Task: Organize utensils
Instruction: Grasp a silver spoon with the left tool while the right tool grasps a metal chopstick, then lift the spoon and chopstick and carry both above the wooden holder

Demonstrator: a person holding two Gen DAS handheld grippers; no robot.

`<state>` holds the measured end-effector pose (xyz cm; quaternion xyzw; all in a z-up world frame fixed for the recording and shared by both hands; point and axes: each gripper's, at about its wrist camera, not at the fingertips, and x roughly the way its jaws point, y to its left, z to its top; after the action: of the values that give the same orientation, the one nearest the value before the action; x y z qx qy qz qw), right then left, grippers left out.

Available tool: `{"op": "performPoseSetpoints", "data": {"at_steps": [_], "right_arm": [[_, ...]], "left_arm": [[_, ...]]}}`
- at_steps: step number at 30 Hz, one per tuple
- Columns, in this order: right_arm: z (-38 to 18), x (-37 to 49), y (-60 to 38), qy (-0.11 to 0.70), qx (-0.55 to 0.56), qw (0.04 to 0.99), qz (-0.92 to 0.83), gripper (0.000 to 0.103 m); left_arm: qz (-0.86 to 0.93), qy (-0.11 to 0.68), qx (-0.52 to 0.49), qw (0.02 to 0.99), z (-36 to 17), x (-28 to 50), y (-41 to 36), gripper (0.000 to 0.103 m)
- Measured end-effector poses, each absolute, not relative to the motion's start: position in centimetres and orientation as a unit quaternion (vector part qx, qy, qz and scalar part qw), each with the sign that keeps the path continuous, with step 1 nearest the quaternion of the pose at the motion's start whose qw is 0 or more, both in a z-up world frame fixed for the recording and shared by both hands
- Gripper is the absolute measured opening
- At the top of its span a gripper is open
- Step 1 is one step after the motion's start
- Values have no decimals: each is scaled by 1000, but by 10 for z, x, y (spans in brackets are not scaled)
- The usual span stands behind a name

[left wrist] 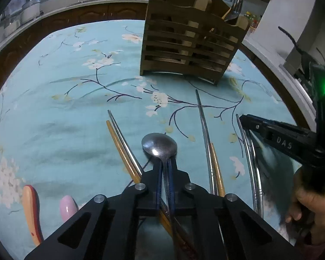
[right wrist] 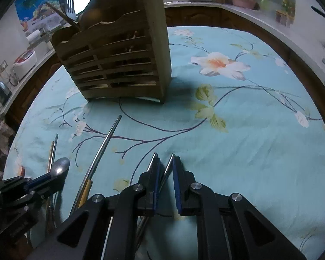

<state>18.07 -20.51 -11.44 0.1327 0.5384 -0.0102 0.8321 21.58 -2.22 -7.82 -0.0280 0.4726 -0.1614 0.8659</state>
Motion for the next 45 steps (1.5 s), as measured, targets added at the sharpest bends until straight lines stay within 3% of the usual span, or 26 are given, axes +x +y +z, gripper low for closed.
{"op": "performPoseSetpoints", "data": {"at_steps": [15,45], "right_arm": [[-84,151,-221,486,211,848,18,5],[25,114,-233,335,227,914,29,4]], "left_arm": [[-169,432,-71,883,-40,187,6,3],[-167,341,-97,920,46,108,46,1]]}}
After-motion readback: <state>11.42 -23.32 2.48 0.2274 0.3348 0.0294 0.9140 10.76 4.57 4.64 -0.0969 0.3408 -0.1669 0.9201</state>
